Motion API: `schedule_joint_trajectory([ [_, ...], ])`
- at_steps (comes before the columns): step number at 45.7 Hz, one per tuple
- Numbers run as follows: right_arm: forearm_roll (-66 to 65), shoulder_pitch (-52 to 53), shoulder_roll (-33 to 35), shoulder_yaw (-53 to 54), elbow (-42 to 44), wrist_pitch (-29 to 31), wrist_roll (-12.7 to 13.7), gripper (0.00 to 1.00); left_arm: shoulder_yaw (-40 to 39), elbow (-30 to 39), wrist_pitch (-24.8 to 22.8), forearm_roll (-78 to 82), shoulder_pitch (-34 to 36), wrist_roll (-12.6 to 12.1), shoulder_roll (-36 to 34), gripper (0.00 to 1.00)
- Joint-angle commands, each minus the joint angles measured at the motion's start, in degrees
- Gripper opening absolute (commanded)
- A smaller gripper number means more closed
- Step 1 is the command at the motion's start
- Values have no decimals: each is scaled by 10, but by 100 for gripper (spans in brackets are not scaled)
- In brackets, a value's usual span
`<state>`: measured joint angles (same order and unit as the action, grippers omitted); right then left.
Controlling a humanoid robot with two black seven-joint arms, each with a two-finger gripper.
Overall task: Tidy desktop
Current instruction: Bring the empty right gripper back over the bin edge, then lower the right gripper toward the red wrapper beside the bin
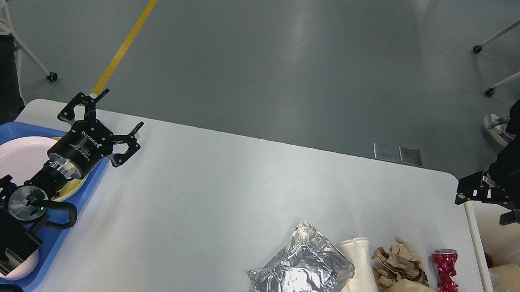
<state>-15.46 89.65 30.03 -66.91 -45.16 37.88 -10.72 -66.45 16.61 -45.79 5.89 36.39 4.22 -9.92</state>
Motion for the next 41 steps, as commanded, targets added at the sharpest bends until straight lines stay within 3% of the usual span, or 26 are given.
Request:
schedule_joint_trajectory([
  [1,0,0,-4,12,3,0,0,98,0,0,0,0,0,-1,0,97],
  [15,-1,18,-30,20,23,0,2,98,0,0,0,0,0,0,1,97],
  [29,-7,-47,-40,21,104,-5,2,98,0,0,0,0,0,0,0,97],
  [41,1,-84,-38,21,101,-37,1,98,0,0,0,0,0,-1,0,97],
])
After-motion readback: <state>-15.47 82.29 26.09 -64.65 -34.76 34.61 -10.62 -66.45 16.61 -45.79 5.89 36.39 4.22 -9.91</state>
